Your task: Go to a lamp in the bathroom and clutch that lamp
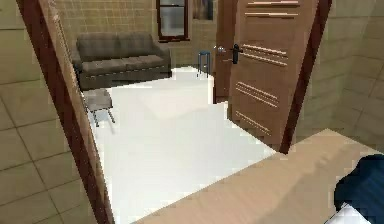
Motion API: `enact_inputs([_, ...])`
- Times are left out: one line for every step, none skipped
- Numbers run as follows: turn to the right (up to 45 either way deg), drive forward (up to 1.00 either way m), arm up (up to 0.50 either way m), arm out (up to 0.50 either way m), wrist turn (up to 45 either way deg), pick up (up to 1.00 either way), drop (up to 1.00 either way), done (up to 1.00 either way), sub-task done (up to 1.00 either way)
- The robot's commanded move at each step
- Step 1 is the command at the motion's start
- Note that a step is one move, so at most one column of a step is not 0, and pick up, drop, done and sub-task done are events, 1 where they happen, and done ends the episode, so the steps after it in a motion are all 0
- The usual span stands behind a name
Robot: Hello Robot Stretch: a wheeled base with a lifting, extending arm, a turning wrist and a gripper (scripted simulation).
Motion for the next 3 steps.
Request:
enact_inputs([0.0,1.00,0.00,0.00,0.0,0.00,0.00,0.00,0.00])
enact_inputs([0.0,1.00,0.00,0.00,0.0,0.00,0.00,0.00,0.00])
enact_inputs([0.0,1.00,0.00,0.00,0.0,0.00,0.00,0.00,0.00])
